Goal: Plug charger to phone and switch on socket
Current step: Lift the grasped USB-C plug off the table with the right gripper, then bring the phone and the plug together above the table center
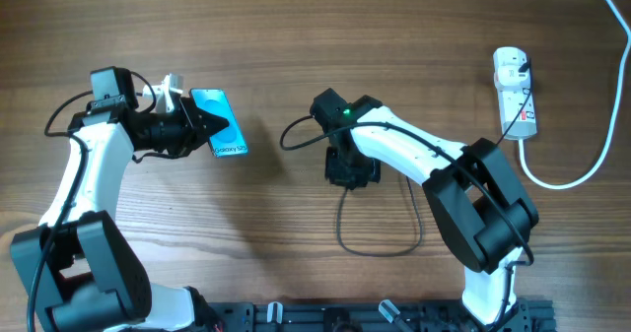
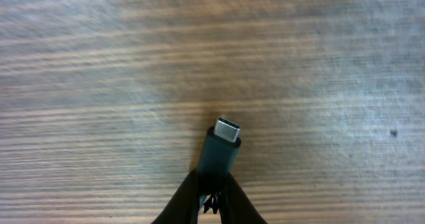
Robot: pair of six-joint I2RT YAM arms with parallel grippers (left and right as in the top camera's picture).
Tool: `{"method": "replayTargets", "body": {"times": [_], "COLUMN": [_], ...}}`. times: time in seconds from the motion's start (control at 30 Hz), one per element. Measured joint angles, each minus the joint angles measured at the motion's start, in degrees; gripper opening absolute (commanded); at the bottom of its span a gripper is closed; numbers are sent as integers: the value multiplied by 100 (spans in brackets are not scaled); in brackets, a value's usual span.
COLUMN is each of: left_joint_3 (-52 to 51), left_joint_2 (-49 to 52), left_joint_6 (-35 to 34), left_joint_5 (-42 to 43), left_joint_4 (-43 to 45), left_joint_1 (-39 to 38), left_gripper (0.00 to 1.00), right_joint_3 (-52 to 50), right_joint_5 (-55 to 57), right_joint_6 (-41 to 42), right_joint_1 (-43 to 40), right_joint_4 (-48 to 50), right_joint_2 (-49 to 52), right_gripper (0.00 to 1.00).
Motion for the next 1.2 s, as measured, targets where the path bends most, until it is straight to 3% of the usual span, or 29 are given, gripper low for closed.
{"method": "replayTargets", "body": {"times": [0.4, 0.5, 0.83, 0.93, 1.03, 1.2], "left_joint_3": [0, 0, 0, -2, -15, -22], "left_joint_2": [0, 0, 0, 0, 0, -15], "left_joint_6": [-7, -13, -28, -50, -59, -352], "left_joint_5": [-42, -44, -35, 151, 874, 2013], "left_joint_4": [-11, 11, 323, 474, 1021, 1902], "left_joint_1": [0, 0, 0, 0, 0, 0], "left_gripper": [4, 4, 4, 4, 4, 4], "right_joint_3": [0, 0, 0, -7, -70, -129], "right_joint_5": [-31, -55, -267, -514, -907, -2140], "right_joint_6": [-330, -350, -970, -1482, -2253, -3578], "right_joint_1": [-83, -155, -216, -216, -219, -442], "right_joint_4": [271, 304, 551, 782, 874, 894], "right_joint_2": [-15, -17, -20, -26, -166, -1244], "right_gripper": [13, 4, 4, 4, 4, 4]}}
